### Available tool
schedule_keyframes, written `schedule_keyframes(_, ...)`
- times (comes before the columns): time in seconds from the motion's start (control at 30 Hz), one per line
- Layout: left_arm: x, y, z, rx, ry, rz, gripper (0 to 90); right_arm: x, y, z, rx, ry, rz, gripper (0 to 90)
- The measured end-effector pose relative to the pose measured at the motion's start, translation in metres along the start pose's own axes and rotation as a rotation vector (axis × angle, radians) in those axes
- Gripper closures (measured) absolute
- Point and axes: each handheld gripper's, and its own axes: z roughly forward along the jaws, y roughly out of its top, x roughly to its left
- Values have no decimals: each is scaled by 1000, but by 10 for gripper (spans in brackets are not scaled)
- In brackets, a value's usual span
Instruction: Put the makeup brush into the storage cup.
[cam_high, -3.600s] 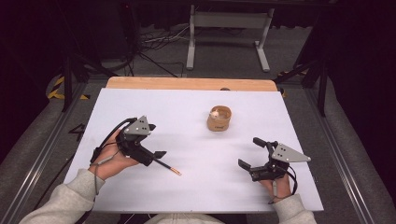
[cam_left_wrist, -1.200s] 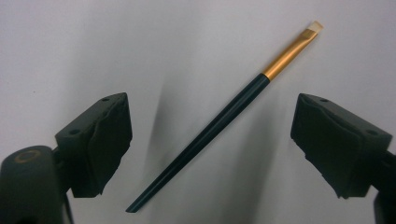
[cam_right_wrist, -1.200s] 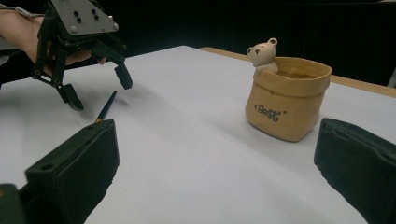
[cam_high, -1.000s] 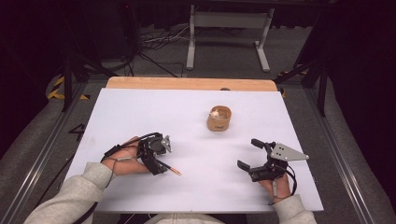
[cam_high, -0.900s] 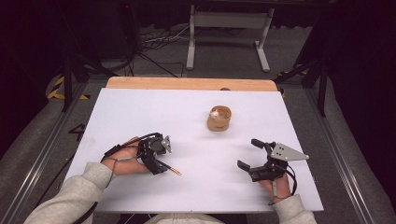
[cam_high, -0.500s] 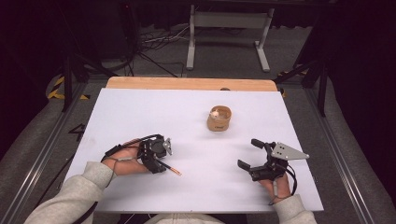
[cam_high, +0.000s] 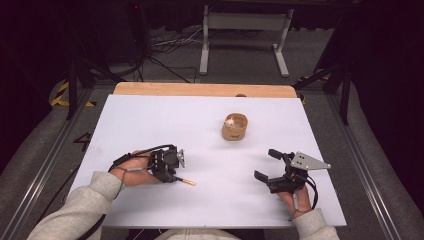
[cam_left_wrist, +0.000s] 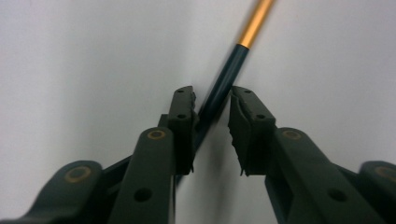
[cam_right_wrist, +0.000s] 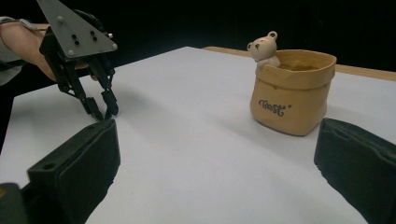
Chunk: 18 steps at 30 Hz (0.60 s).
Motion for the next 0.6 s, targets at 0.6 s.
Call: schedule_keyframes(0.6, -3, 3, -1, 29, 5, 13, 825, 3, 1, 2, 17, 3, -19, 13)
